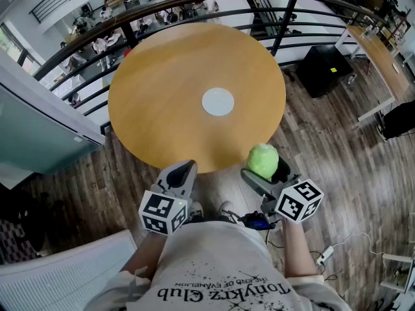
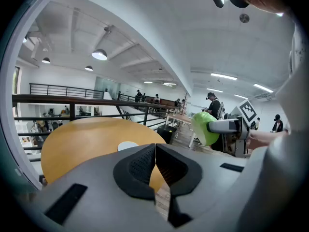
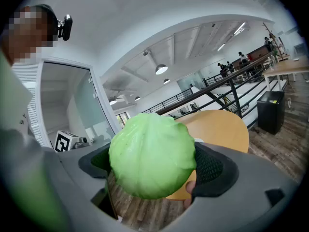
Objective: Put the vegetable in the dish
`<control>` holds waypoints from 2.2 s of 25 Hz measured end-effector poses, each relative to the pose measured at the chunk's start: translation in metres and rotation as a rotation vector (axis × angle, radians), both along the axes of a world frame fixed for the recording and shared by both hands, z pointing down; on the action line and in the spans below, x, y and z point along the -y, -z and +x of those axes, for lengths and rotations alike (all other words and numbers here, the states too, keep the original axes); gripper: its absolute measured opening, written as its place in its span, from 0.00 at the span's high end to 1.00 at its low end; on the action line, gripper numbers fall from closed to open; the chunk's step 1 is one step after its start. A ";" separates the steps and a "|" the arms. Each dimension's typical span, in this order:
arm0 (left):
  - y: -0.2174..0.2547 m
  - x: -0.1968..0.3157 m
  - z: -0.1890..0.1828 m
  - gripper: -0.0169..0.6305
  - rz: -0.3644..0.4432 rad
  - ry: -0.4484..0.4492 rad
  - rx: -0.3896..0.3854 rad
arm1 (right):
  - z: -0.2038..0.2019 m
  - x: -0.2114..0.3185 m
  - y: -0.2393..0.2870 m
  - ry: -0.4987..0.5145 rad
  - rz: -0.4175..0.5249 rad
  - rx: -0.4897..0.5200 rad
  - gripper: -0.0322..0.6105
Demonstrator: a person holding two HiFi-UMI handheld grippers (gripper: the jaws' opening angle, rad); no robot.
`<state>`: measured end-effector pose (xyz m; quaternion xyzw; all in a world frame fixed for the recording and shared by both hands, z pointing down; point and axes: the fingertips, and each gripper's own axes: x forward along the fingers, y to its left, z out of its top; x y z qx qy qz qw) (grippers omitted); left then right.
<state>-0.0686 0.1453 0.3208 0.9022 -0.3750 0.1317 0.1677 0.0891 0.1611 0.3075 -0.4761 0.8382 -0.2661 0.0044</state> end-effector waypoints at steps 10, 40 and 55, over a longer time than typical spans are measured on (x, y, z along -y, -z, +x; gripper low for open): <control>-0.005 0.000 -0.003 0.94 -0.004 -0.004 0.003 | 0.000 -0.002 -0.004 -0.012 -0.001 0.000 0.19; -0.013 -0.037 0.048 0.94 -0.013 0.082 0.065 | 0.059 -0.012 -0.008 0.097 0.022 -0.034 0.19; -0.022 0.020 0.033 0.94 -0.023 0.104 0.050 | 0.064 0.032 -0.022 0.053 -0.018 -0.040 0.19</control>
